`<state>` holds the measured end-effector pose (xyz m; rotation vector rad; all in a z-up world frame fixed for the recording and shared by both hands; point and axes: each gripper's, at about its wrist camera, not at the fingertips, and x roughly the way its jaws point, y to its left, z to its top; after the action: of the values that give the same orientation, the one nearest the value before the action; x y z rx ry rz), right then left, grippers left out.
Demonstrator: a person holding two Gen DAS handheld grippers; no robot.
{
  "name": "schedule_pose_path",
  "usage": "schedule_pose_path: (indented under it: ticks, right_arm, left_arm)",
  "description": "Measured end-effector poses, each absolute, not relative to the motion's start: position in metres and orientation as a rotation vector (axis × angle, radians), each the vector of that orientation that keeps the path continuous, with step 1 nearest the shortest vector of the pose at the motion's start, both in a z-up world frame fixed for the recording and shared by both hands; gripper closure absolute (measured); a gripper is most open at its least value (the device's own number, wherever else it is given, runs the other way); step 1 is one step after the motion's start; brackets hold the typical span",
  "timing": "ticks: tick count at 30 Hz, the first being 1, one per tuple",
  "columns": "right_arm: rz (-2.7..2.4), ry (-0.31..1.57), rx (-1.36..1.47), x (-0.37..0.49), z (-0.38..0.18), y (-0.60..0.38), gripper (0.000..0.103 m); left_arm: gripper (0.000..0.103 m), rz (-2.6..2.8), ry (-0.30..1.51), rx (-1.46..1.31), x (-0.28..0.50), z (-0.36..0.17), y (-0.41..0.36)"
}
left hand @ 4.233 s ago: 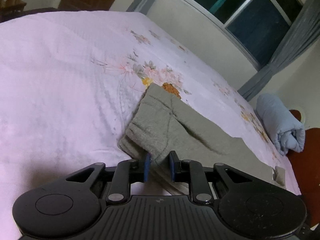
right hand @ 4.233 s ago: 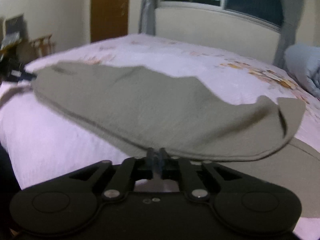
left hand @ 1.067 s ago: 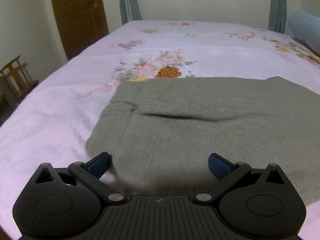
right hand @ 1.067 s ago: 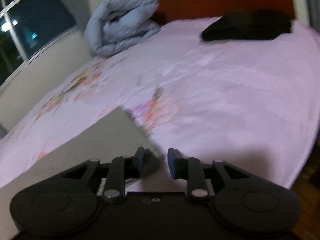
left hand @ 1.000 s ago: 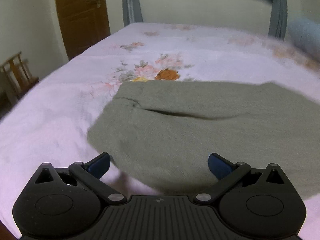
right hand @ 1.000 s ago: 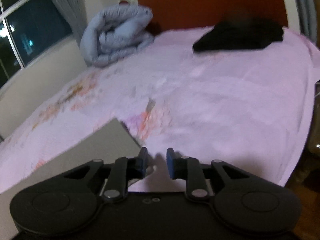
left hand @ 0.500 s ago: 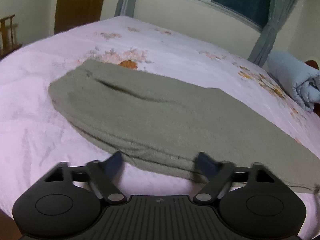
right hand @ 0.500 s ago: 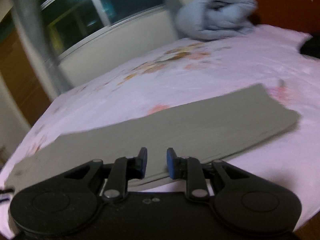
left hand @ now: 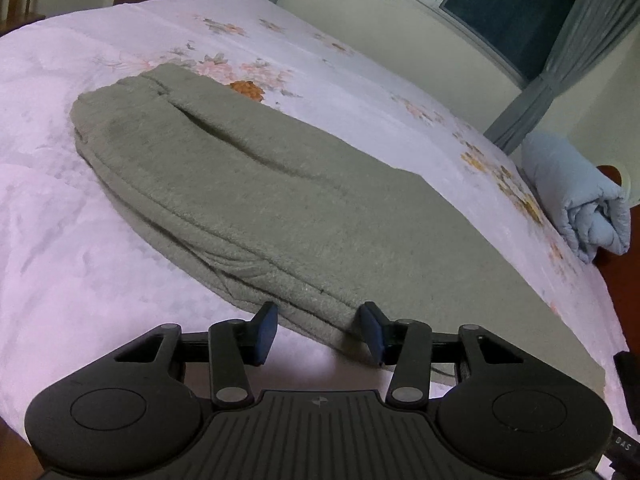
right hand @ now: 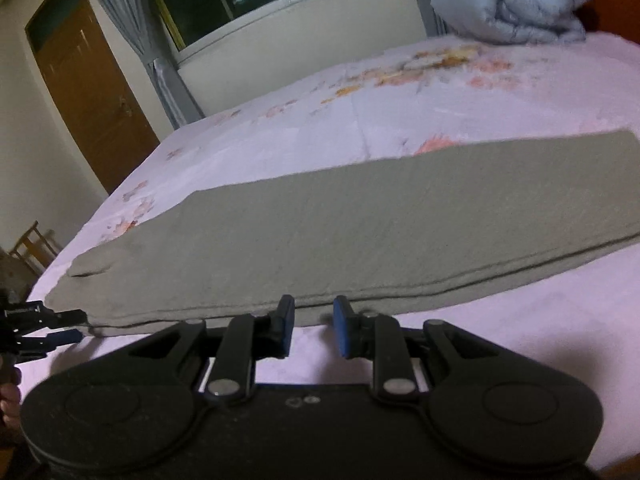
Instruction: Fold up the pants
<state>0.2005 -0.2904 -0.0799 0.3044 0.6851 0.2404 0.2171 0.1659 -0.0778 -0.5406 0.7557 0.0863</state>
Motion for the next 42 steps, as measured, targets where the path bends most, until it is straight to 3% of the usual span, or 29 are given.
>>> schedule_pose_path:
  ticks: [12,26,42]
  right_arm:
    - [0.260,0.744,0.566,0.220,-0.102,-0.312,0.082]
    - [0.316,0.775,0.989,0.222,-0.131,-0.337,0.079]
    - [0.302,0.774,1.118,0.224,-0.140,-0.342,0.079]
  left_arm:
    - [0.056,0.102,0.739,-0.567,0.217,-0.078,0.170]
    - [0.056,0.089,0.681,-1.003,0.201,-0.102,0.194]
    - [0.056,0.085,0.634,-1.017,0.199,-0.094,0.189]
